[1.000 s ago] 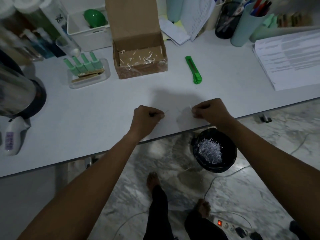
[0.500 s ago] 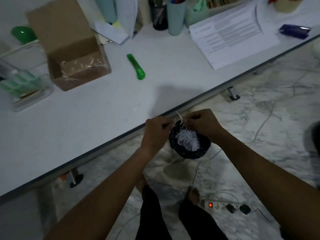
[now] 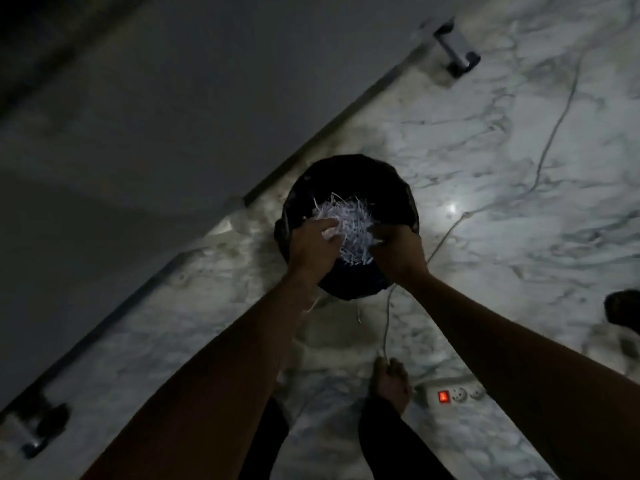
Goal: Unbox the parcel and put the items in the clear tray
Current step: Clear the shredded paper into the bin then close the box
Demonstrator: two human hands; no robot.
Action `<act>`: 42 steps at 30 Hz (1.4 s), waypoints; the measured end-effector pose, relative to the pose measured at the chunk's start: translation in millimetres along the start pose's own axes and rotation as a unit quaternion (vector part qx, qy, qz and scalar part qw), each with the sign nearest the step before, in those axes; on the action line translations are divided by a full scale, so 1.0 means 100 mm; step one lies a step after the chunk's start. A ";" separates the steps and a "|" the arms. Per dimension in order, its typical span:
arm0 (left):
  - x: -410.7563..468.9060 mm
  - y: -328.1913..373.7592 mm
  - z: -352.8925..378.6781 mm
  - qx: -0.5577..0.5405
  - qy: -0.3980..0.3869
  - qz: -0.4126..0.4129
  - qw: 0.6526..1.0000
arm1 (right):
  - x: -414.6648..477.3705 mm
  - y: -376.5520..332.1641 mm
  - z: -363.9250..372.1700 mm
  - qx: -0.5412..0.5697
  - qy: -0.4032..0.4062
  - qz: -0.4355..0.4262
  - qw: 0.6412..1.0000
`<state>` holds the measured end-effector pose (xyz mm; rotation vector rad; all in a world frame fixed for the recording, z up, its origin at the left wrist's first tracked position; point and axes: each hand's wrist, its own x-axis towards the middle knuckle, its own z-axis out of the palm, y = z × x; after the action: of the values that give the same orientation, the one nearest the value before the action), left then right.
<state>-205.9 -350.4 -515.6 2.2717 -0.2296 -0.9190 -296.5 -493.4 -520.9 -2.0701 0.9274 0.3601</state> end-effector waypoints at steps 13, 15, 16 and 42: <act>-0.76 0.67 -0.56 0.134 0.044 0.066 0.988 | -0.71 -0.65 -0.67 0.006 0.089 -0.084 0.992; -1.27 1.03 -0.90 0.134 0.037 0.103 0.985 | -1.11 -1.07 -1.05 0.056 0.104 -0.120 0.986; -1.54 1.21 -1.08 0.128 0.033 0.122 0.984 | -1.32 -1.31 -1.25 0.077 0.116 -0.144 0.980; -3.40 0.42 -3.58 0.228 0.223 0.166 0.933 | -2.52 -4.01 -1.00 -0.282 -0.156 -0.542 0.776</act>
<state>-212.7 -65.0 -110.8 2.6739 -0.6516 -0.1665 -187.2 -290.6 -95.4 -2.5726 -0.7309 0.3338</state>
